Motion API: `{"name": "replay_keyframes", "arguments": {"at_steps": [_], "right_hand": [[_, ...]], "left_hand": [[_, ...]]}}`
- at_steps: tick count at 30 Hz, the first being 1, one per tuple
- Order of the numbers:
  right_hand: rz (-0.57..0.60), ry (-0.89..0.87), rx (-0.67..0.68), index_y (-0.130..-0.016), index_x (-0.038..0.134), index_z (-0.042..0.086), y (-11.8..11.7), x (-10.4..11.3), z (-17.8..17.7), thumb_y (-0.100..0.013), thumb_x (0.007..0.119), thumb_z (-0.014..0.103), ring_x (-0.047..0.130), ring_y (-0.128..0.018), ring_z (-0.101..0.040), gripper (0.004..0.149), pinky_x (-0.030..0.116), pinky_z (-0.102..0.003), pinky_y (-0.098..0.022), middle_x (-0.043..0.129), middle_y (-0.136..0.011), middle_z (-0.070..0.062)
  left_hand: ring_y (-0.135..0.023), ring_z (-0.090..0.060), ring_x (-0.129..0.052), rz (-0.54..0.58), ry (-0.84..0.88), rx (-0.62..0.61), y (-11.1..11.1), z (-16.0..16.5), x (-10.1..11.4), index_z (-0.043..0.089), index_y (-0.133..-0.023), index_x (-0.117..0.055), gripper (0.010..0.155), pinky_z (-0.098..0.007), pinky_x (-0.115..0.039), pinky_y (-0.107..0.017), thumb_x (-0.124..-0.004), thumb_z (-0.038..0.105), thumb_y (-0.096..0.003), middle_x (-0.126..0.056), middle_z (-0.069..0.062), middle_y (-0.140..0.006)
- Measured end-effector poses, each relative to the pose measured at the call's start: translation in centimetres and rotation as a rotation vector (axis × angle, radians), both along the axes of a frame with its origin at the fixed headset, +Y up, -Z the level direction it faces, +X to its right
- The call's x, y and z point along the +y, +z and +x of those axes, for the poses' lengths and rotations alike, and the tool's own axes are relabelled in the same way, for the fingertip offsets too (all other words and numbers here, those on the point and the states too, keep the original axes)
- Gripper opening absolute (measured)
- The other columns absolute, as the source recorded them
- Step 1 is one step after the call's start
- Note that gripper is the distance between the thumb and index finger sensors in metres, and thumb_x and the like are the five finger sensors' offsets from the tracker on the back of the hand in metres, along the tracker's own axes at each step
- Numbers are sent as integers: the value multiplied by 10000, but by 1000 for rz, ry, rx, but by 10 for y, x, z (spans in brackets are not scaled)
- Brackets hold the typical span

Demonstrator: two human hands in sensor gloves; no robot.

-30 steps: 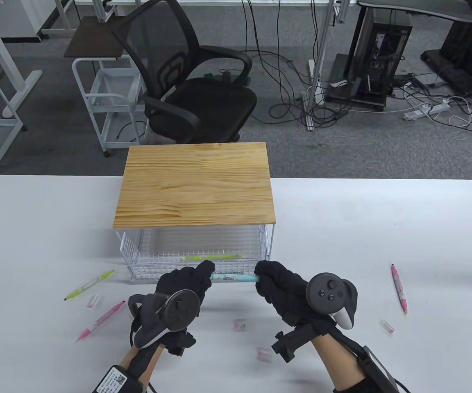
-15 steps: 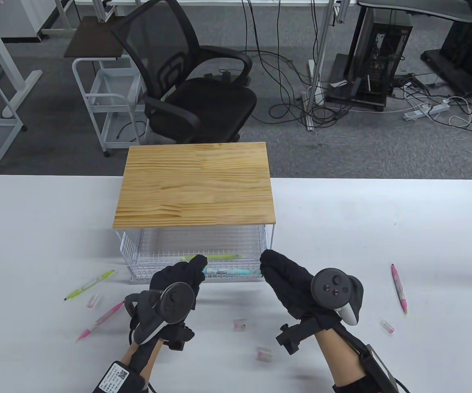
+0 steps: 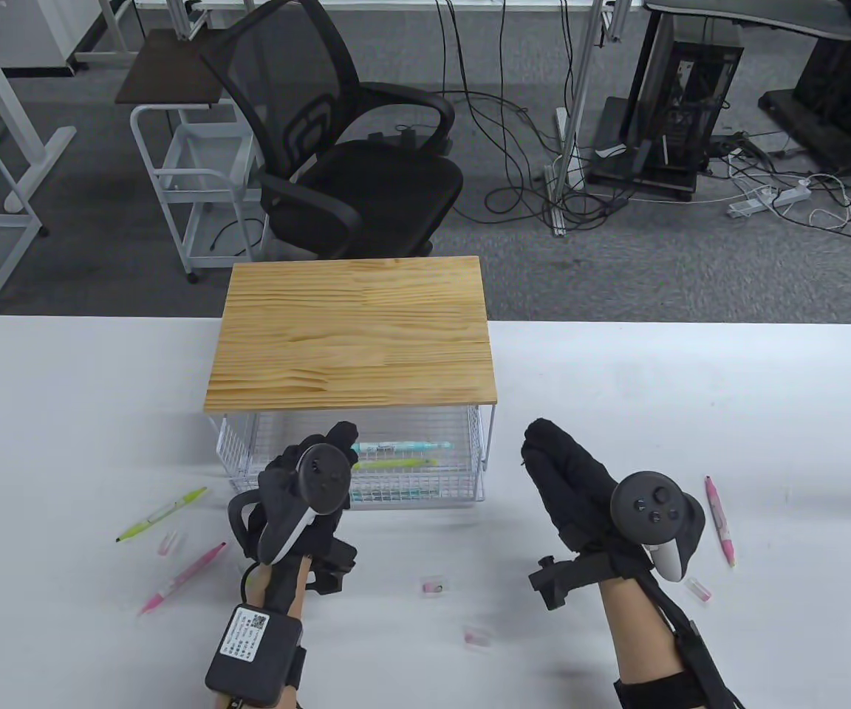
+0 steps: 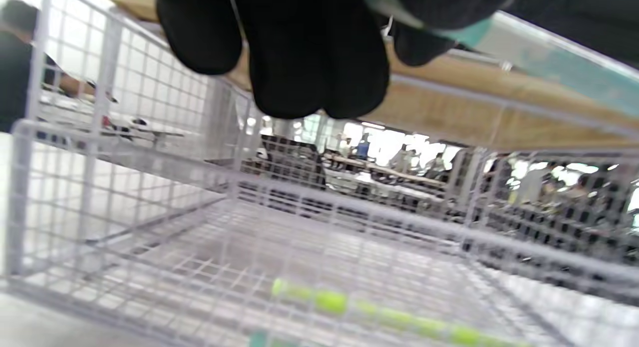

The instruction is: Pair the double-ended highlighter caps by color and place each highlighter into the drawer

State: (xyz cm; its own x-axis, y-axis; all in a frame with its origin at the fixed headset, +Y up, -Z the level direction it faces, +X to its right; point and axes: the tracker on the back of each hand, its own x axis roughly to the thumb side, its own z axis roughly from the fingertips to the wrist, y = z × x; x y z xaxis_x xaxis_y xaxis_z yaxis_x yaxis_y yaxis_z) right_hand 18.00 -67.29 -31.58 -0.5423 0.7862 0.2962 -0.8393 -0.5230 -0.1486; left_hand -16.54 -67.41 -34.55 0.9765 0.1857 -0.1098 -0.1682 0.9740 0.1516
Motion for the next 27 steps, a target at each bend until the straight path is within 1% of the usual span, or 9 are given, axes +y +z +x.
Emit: {"name": "replay_keyframes", "arguments": {"at_steps": [7,8,9,12,15,19,24,27], "right_hand": [[-7,-13,-19,-1086,588,207,-3,-2,7,-602,653,435,877,-805,-320,539,726,-543,-650,773,-1018,-122],[-7,-13,-20,-1092,568,204,-3,-2,7,-614,643,429,859,-822,-314,534,715,-535,-664,751,-1030,-117],[-7,-12,-19,-1086,587,211,-3,-2,8,-603,652,438,874,-810,-319,538,724,-543,-652,768,-1023,-121],[-2,-6,-23,-1088,583,215,-4,-1,9,-604,649,438,870,-817,-318,537,724,-544,-655,763,-1029,-119],[-4,-16,-28,-1089,582,219,-4,-1,10,-606,645,435,868,-821,-317,532,723,-545,-655,760,-1033,-117],[-7,-15,-25,-1089,581,218,-4,0,10,-605,646,440,867,-823,-318,536,721,-545,-658,756,-1036,-120],[-5,1,-23,-1091,580,220,-5,-1,9,-604,647,444,865,-826,-320,540,720,-547,-658,757,-1037,-118],[-1,9,-26,-1090,583,217,-4,0,9,-604,649,443,865,-825,-321,540,719,-549,-657,756,-1037,-122]], "left_hand": [[-948,-269,-857,-73,-171,104,-20,19,-13,503,-1022,-596,478,-577,-629,-789,-570,425,-552,-867,53,-1004],[-959,-275,-851,-88,-192,114,-22,21,-15,503,-1026,-602,482,-581,-623,-792,-574,427,-551,-870,52,-1011],[-969,-277,-847,-121,-230,123,-25,25,-16,508,-1027,-611,485,-587,-618,-793,-575,430,-550,-871,56,-1019],[-1028,-284,-801,-175,-293,136,-31,32,-20,542,-1014,-632,486,-603,-600,-800,-576,440,-542,-858,70,-1066],[-1082,-301,-752,-206,-315,126,-36,38,-24,570,-1000,-647,485,-625,-573,-808,-580,444,-535,-824,52,-1125],[-1113,-309,-725,-236,-342,124,-40,45,-29,572,-1002,-655,493,-643,-548,-814,-592,450,-529,-804,52,-1158],[-1108,-295,-751,-241,-333,113,-39,43,-28,573,-1010,-663,501,-639,-546,-818,-611,468,-522,-830,86,-1147],[-1111,-278,-749,-205,-310,104,-33,36,-24,556,-1051,-615,525,-631,-538,-826,-601,468,-533,-809,96,-1161]]}}
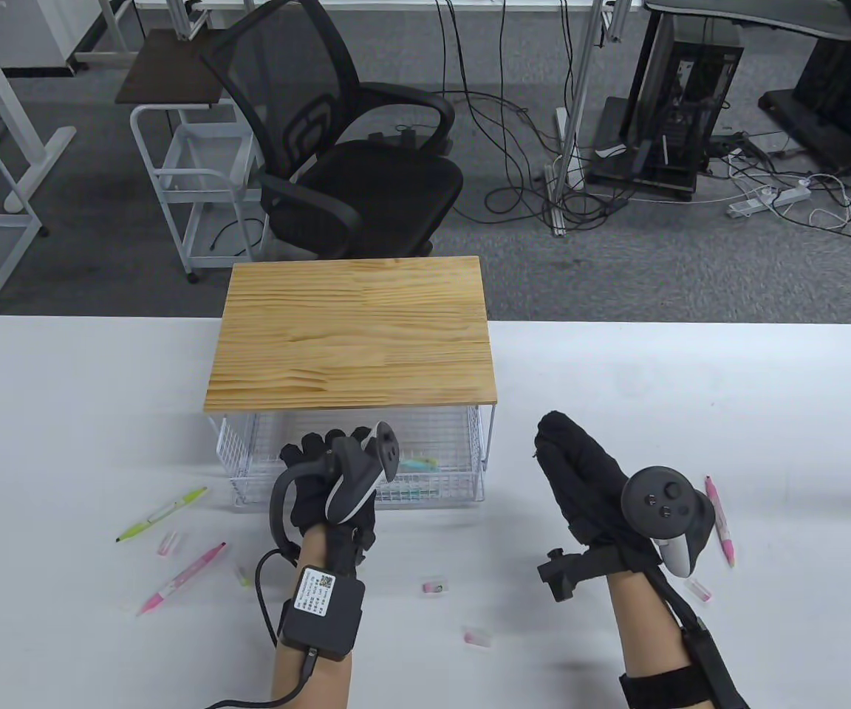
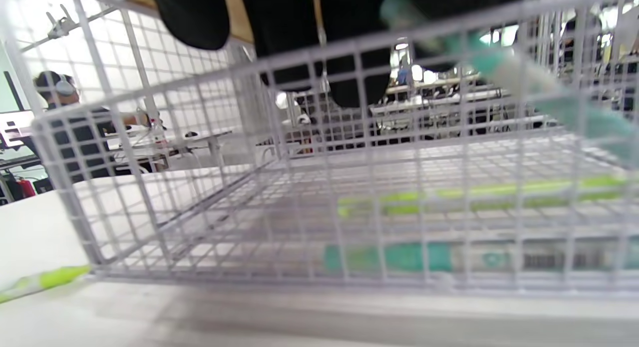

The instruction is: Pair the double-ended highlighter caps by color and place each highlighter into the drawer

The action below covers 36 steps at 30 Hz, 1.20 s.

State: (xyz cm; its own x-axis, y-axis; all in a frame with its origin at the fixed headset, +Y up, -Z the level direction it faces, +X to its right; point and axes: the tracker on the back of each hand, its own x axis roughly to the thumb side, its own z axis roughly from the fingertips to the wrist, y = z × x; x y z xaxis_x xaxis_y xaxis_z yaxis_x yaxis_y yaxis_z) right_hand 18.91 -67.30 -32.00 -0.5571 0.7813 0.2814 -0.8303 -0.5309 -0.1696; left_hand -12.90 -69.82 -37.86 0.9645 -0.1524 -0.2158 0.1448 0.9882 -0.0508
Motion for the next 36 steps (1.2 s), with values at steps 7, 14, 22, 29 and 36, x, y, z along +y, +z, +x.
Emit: {"name": "replay_keyframes", "arguments": {"at_steps": [7,14,22,29,36], "right_hand": [[5,12,0,-1088,588,212,0,0,1,-604,652,430,867,-821,-327,534,719,-552,-656,761,-1033,-124],[3,28,-1,-1085,598,217,-1,-1,0,-596,659,440,875,-814,-331,542,724,-558,-649,770,-1030,-128],[-2,50,-13,-1088,590,213,-2,-3,4,-599,656,441,869,-821,-331,544,718,-556,-655,761,-1035,-126],[-16,50,-22,-1087,595,212,-4,-6,8,-596,661,446,872,-817,-334,548,719,-560,-652,767,-1031,-130],[-21,65,-25,-1089,589,208,-4,-7,7,-599,659,445,867,-822,-331,549,716,-557,-656,762,-1033,-131]], "left_hand": [[-1149,-294,-650,51,186,-142,31,-28,21,460,-1102,-547,562,-591,-470,-863,-589,516,-545,-729,41,-1198],[-1147,-297,-641,97,225,-221,79,-76,29,451,-1108,-541,594,-606,-486,-860,-637,551,-531,-707,15,-1199],[-1080,-217,-733,24,112,-24,85,-136,24,404,-1078,-603,628,-552,-594,-835,-754,553,-487,-773,57,-1115],[-971,-187,-799,-164,-96,176,78,-171,-13,467,-993,-690,569,-504,-638,-816,-817,555,-445,-835,110,-993],[-845,-144,-855,-291,-242,222,74,-182,-44,480,-983,-703,634,-467,-687,-783,-882,555,-379,-882,151,-849]]}}
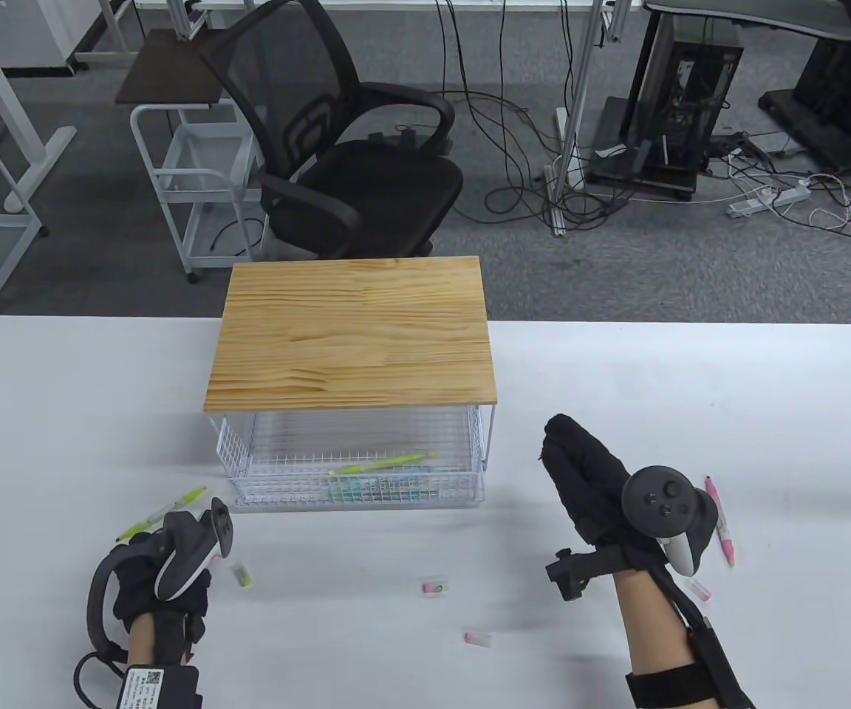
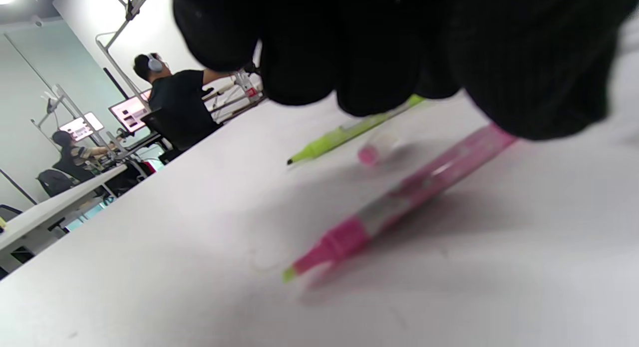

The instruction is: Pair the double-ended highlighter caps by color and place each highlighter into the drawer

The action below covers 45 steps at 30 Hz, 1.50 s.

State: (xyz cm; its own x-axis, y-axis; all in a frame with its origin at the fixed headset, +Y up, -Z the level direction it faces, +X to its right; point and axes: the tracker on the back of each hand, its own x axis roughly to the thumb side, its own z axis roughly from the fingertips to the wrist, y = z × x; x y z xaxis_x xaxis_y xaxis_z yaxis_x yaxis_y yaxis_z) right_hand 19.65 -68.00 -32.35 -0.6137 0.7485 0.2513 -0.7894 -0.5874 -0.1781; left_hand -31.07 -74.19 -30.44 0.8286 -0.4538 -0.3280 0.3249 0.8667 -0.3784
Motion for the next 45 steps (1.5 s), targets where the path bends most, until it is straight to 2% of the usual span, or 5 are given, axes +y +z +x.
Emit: {"name": "replay_keyframes", "arguments": {"at_steps": [16,28,36,41,45], "right_hand": [[-16,14,-11,-1091,588,207,-1,-2,2,-600,658,447,868,-820,-333,551,715,-559,-656,761,-1034,-130],[-24,32,-10,-1090,590,208,-2,-2,2,-598,659,449,867,-820,-335,552,715,-560,-656,763,-1033,-131],[-28,29,-16,-1091,590,207,-2,-2,4,-598,658,450,866,-822,-336,553,715,-561,-656,761,-1035,-132],[-28,26,-25,-1093,585,204,-2,-1,7,-603,654,448,859,-830,-335,552,710,-559,-662,754,-1039,-134],[-34,26,-32,-1094,588,208,-1,0,10,-600,656,452,861,-830,-343,556,710,-566,-659,758,-1041,-137]], "left_hand": [[-753,-128,-886,-25,-88,-47,-17,10,-22,447,-920,-774,538,-453,-709,-764,-863,552,-400,-910,168,-720],[-757,-123,-890,-70,-115,-68,-14,16,-20,412,-904,-786,460,-452,-712,-768,-823,510,-455,-911,172,-714],[-831,-117,-840,-122,-160,-61,-15,23,-17,457,-942,-737,462,-463,-662,-806,-774,511,-485,-862,187,-801],[-974,-139,-731,-87,-112,-72,-16,33,5,468,-989,-659,476,-480,-593,-844,-723,497,-518,-755,174,-987],[-1087,-171,-696,-38,-62,-132,-14,54,29,501,-1006,-589,475,-517,-582,-856,-690,483,-543,-699,147,-1137]]}}
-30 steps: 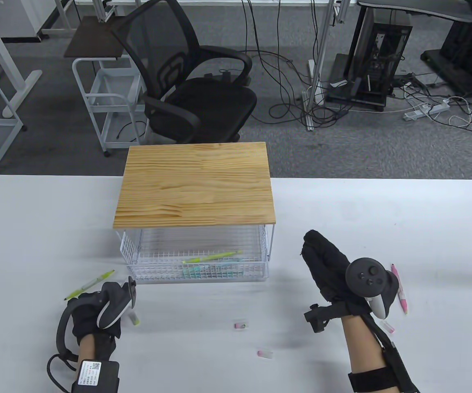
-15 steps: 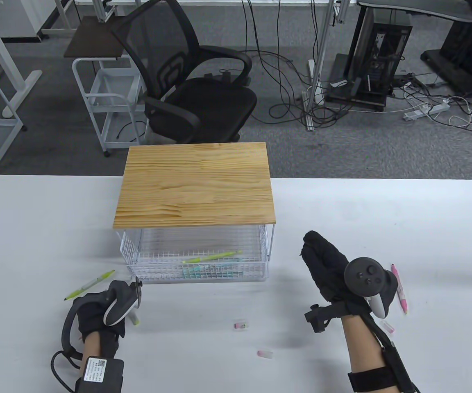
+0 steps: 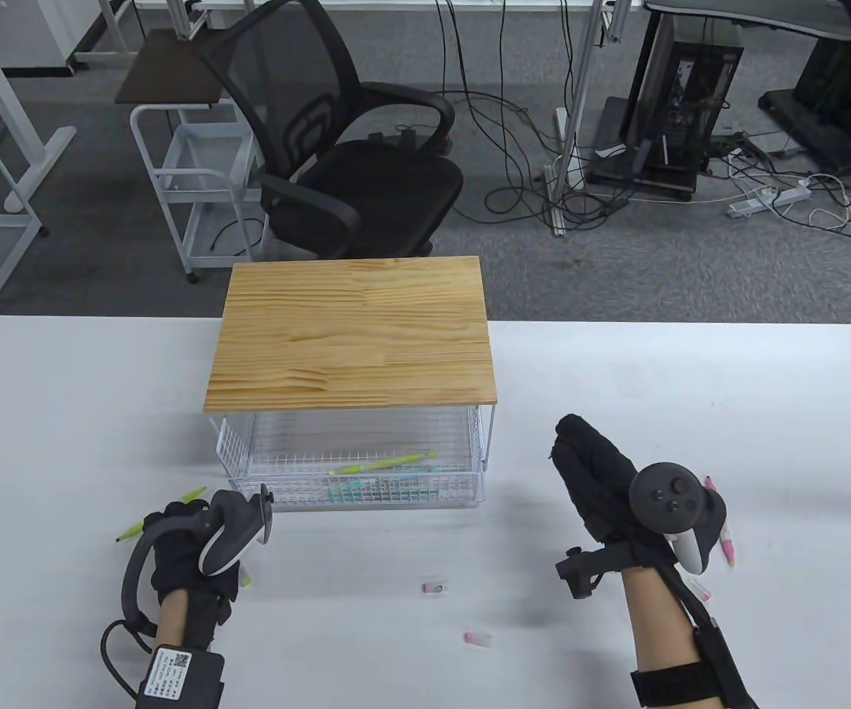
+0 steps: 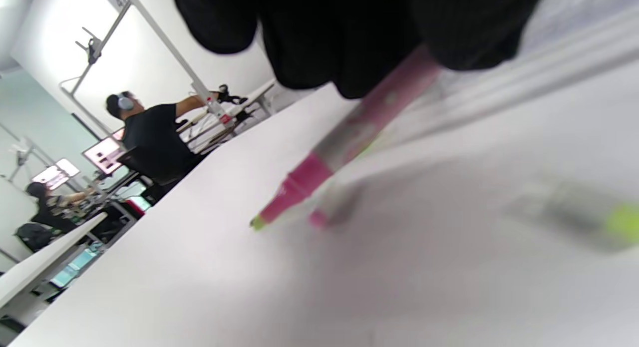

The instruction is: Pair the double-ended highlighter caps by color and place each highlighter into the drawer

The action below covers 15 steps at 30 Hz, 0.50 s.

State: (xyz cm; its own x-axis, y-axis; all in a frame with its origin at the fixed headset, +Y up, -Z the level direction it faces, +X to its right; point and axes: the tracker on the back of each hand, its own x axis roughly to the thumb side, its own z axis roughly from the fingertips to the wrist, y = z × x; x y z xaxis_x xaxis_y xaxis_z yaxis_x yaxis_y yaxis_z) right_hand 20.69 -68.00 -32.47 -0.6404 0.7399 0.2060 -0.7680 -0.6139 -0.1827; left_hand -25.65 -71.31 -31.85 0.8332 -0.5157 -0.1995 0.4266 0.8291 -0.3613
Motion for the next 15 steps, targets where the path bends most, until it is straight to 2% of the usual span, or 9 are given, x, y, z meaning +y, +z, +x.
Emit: {"name": "replay_keyframes", "arguments": {"at_steps": [3,5,8,15], "right_hand": [[-14,11,-3,-1097,586,208,0,0,2,-599,657,454,857,-840,-347,560,707,-569,-661,751,-1049,-142],[-18,21,-6,-1100,582,207,0,0,2,-599,657,455,855,-845,-354,563,706,-571,-662,747,-1054,-146],[-26,35,-8,-1100,588,205,1,-1,2,-596,661,458,855,-860,-364,568,708,-574,-663,746,-1063,-152],[-66,126,42,-1110,572,211,2,-2,-8,-595,687,444,814,-935,-389,577,688,-586,-683,712,-1103,-153]], "left_hand": [[-1110,-212,-737,30,39,-80,4,23,19,435,-1066,-521,527,-539,-597,-855,-667,466,-561,-722,143,-1155],[-1095,-205,-764,59,51,-141,9,39,28,395,-1064,-530,515,-546,-606,-852,-656,457,-568,-754,117,-1132],[-1056,-215,-809,119,66,-245,16,61,39,386,-1052,-538,494,-552,-626,-836,-640,450,-573,-810,81,-1090],[-994,-174,-846,265,123,-501,38,101,52,406,-1061,-506,504,-553,-634,-827,-618,442,-571,-826,124,-1027]]}}
